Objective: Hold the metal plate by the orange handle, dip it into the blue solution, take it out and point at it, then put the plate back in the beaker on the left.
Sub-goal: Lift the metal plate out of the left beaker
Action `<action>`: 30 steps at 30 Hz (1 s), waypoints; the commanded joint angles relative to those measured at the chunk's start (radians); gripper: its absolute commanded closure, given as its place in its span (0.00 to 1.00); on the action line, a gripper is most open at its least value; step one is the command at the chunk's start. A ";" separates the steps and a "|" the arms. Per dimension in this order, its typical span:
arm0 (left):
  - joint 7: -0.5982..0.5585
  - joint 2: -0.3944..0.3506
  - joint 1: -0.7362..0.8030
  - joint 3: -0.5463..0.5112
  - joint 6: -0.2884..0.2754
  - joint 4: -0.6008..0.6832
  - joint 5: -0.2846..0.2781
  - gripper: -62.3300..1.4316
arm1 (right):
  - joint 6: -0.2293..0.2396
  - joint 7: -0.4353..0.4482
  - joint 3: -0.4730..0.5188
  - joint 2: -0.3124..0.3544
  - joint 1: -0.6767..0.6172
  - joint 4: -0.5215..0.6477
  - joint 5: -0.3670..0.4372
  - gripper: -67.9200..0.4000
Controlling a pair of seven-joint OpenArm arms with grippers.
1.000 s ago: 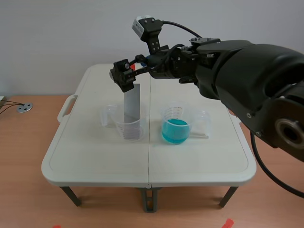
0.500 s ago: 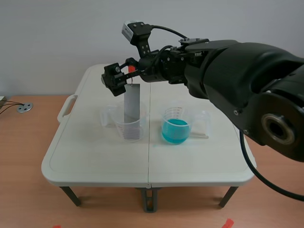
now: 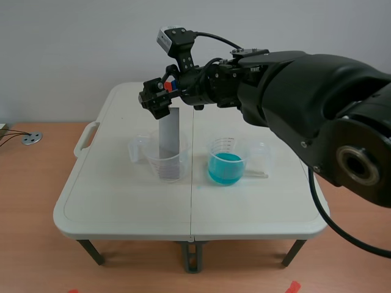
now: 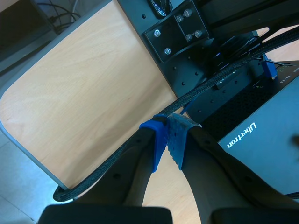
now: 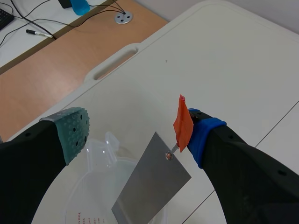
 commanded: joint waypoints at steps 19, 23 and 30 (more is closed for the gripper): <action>-0.006 0.005 0.011 -0.004 -0.002 0.015 -0.006 0.95 | 0.003 0.038 0.001 -0.006 0.038 0.016 0.008 0.86; -0.006 0.005 0.011 -0.004 -0.002 0.015 -0.006 0.95 | 0.004 0.043 0.001 -0.006 0.038 0.016 0.008 0.98; -0.006 0.005 0.011 -0.004 -0.003 0.015 -0.006 0.95 | 0.024 0.076 0.001 -0.003 0.033 0.017 0.003 0.98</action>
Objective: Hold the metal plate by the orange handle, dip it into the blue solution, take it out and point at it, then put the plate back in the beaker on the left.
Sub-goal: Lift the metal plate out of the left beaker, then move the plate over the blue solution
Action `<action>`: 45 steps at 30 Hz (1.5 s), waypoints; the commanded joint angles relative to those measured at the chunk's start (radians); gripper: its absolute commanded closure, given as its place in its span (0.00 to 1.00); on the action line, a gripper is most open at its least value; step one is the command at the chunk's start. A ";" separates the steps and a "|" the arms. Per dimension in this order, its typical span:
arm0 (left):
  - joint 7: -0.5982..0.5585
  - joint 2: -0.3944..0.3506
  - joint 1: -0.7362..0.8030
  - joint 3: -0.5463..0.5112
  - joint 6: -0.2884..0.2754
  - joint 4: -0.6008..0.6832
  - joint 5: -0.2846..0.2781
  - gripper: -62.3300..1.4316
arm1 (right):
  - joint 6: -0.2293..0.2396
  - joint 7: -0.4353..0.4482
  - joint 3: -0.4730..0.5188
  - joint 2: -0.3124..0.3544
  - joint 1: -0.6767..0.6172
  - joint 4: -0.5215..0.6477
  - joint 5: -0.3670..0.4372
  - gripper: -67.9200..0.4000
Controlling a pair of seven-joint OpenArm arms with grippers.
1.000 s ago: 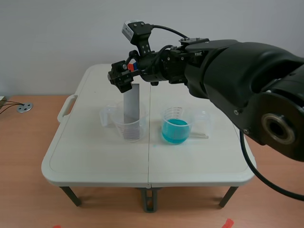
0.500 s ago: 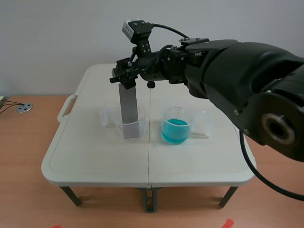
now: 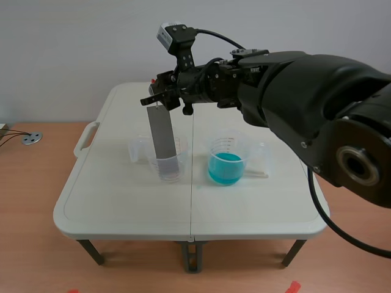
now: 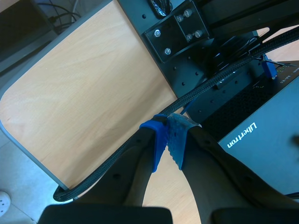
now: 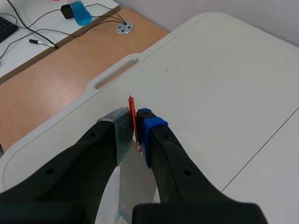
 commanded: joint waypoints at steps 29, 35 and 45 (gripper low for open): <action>-0.006 0.005 -0.009 -0.004 -0.002 0.015 -0.007 0.95 | 0.119 0.138 0.002 0.263 -0.229 0.657 0.009 0.97; -0.007 0.005 -0.017 -0.004 -0.002 0.015 -0.010 0.95 | 0.108 0.111 0.012 0.297 -0.261 0.751 0.009 0.97; -0.010 0.000 -0.026 -0.004 -0.002 0.019 -0.014 0.95 | 0.108 0.028 0.114 0.381 -0.352 0.981 0.021 0.98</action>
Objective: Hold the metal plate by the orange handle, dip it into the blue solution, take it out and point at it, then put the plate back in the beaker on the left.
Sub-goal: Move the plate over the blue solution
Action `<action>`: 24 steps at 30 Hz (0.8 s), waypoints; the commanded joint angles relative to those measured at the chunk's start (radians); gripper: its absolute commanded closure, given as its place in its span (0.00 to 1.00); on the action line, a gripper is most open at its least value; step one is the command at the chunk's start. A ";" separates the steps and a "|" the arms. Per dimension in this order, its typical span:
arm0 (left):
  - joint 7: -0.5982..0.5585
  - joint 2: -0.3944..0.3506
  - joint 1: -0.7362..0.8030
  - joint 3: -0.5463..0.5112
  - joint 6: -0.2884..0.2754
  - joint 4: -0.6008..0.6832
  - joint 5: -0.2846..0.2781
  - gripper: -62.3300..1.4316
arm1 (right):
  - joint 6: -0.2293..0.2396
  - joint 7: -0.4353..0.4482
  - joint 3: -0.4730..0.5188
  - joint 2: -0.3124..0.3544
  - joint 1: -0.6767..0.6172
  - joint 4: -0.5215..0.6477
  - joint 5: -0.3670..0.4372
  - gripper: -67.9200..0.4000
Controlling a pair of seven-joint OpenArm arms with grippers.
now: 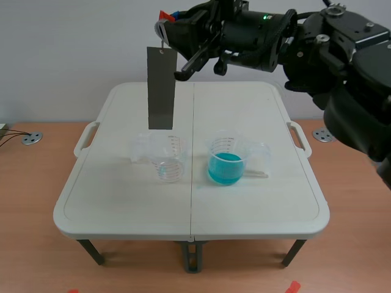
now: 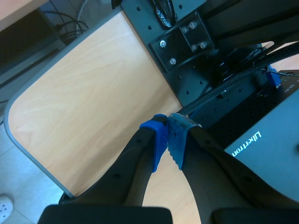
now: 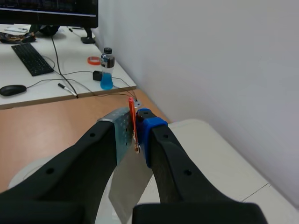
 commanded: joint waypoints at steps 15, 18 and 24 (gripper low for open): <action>-0.010 -0.004 -0.011 -0.238 -0.002 0.224 -0.143 0.95 | 0.008 -0.076 0.196 0.159 -0.079 0.181 0.139 0.97; -0.011 -0.003 -0.011 -0.308 -0.002 0.292 -0.152 0.95 | 0.017 -0.082 0.234 0.179 -0.101 0.194 0.153 0.97; -0.053 -0.004 -0.012 -0.417 -0.002 0.431 -0.164 0.95 | 0.042 -0.088 0.290 0.206 -0.149 0.202 0.171 0.97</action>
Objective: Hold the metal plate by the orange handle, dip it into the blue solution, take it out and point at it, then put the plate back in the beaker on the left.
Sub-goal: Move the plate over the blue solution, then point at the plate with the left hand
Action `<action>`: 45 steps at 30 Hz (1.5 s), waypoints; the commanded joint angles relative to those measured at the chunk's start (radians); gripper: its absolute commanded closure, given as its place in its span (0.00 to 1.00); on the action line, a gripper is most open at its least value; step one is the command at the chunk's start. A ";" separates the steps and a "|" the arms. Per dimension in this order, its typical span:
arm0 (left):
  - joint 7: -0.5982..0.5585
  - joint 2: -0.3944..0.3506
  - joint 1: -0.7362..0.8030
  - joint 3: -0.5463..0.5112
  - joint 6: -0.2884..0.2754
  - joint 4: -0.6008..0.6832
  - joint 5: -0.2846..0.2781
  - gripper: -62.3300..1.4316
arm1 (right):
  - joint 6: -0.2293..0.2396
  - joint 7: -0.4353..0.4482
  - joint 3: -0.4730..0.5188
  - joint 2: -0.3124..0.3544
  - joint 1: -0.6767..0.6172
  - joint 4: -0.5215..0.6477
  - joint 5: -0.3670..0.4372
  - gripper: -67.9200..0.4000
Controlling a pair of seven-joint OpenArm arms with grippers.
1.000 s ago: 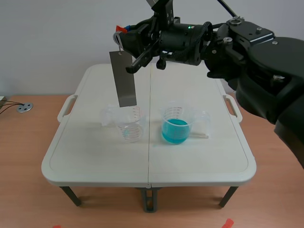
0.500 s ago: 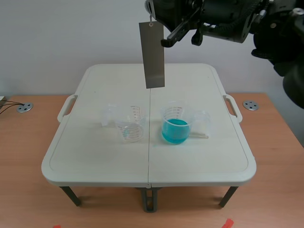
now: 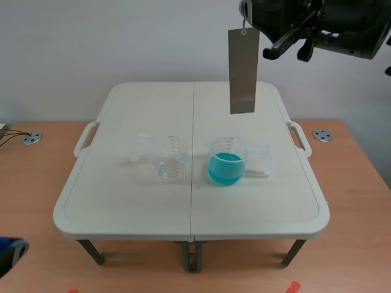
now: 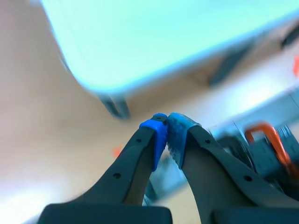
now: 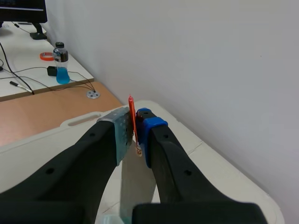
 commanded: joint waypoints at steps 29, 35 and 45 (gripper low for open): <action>0.128 0.108 -0.692 0.402 -0.051 -0.072 0.167 0.95 | 0.006 -0.011 0.047 0.010 -0.035 0.024 0.018 0.98; 0.128 0.160 -0.788 0.478 -0.055 -0.147 0.208 0.95 | 0.006 -0.011 0.047 0.010 -0.035 0.024 0.018 0.98; 0.123 0.239 -0.941 0.555 -0.055 -0.305 0.243 0.95 | 0.006 -0.011 0.047 0.009 -0.035 0.024 0.018 0.98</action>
